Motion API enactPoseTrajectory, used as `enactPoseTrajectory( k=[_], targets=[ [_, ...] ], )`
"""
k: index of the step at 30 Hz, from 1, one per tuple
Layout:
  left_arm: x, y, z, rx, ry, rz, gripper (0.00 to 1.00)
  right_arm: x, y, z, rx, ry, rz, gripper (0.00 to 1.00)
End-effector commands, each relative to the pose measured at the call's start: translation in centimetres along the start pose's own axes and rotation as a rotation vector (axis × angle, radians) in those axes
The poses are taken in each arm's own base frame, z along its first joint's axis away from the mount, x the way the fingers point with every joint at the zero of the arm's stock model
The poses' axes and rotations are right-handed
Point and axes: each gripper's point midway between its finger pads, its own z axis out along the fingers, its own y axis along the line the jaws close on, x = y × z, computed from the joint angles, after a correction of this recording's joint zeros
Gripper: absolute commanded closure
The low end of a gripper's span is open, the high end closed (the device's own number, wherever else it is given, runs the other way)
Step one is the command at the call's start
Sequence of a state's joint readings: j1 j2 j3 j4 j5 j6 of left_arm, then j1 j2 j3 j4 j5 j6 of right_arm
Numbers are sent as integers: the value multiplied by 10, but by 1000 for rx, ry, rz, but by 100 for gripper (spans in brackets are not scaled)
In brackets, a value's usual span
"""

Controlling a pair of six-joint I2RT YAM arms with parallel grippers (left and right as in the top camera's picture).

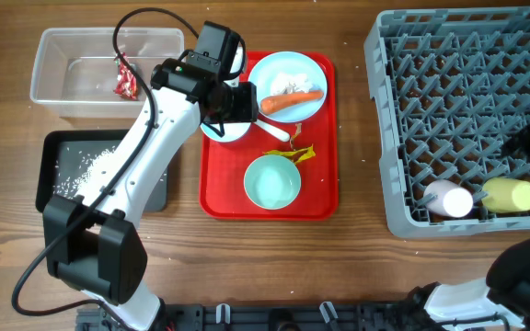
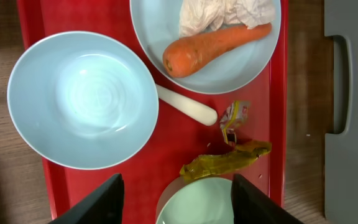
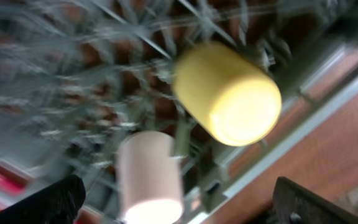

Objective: Sort waste into correct bins and load items into the dishwasher rack
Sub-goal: 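Lower the yellow cup into the dish rack and open the right gripper, then reach the left gripper to the plate and grasp the white tissue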

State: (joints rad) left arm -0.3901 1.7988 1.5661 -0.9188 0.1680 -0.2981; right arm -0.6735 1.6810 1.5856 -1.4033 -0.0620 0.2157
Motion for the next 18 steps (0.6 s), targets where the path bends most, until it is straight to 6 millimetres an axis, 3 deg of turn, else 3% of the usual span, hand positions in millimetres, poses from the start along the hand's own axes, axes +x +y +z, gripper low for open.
enactPoseTrajectory(
  k=[1,3,5,6,7,10,13,15,18],
  targets=[
    [-2,-1,-5,-2,-17,10,42,-2,54,-74,-234,-192,-194,0],
    [-3,-1,-5,-2,-18,10,40,18,91,-100,-326,-257,-308,0],
    [-3,-1,-5,-1,-21,10,36,45,136,-110,-421,-253,-448,0],
    [-3,-1,-5,-1,-21,10,34,54,150,-111,-457,-242,-492,0],
    [-3,-1,-5,-1,-21,10,32,71,179,-110,-517,-229,-580,0],
    [-4,-1,-5,-2,-21,9,32,111,240,-89,-581,-196,-713,0],
    [-3,-1,-5,-2,-21,9,31,140,273,-49,-559,-148,-749,1],
    [-3,-2,-5,0,-21,11,23,152,283,-12,-508,-87,-745,1],
    [5,-23,2,27,-6,188,23,134,284,-17,-523,-130,-723,1]
  ],
)
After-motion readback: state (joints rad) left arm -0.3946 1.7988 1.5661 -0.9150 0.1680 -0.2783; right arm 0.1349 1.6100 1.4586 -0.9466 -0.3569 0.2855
